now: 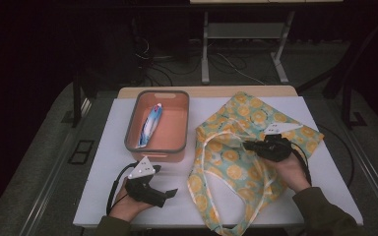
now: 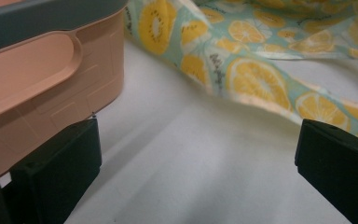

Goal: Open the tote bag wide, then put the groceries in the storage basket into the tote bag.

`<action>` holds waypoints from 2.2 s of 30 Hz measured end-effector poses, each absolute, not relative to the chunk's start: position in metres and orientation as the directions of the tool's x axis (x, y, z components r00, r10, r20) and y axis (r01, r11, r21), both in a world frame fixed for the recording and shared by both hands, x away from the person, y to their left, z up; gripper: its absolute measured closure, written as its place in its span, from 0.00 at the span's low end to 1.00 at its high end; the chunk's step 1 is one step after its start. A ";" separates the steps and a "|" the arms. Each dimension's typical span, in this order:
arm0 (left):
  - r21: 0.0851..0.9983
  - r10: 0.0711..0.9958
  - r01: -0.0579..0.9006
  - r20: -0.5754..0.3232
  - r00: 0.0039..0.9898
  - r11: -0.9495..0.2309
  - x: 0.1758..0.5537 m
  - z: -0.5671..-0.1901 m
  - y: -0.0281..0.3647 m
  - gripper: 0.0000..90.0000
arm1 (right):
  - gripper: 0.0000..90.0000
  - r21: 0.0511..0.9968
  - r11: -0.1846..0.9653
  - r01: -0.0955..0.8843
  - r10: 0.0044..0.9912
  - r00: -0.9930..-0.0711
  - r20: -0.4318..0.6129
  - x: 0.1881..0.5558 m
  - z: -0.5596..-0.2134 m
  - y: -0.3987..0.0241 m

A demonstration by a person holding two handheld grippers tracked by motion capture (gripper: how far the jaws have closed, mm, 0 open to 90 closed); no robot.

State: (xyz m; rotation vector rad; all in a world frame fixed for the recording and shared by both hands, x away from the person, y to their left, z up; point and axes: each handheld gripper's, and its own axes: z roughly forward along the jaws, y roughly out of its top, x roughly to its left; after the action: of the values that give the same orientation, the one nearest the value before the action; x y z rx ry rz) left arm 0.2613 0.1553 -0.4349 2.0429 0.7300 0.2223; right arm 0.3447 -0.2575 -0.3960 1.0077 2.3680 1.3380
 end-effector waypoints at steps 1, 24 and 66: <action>0.821 0.577 0.410 -0.124 0.807 -0.397 0.261 -0.435 0.155 0.00 | 1.00 0.832 0.330 0.445 0.673 -0.729 0.123 0.346 -0.393 -0.259; 0.825 0.565 0.407 -0.133 0.814 -0.392 0.260 -0.429 0.158 0.00 | 1.00 0.865 0.284 0.413 0.687 -0.717 0.117 0.361 -0.376 -0.262; 0.808 0.805 0.499 -0.054 0.591 -0.313 0.439 -0.363 0.154 0.14 | 1.00 0.867 0.283 0.410 0.676 -0.726 0.123 0.359 -0.376 -0.268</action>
State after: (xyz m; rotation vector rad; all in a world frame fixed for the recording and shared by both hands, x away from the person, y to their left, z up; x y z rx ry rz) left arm 0.4385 0.1540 -0.3629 1.9815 1.0382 0.4618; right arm 0.3590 -0.2677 -0.3756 0.9963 2.2861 1.4185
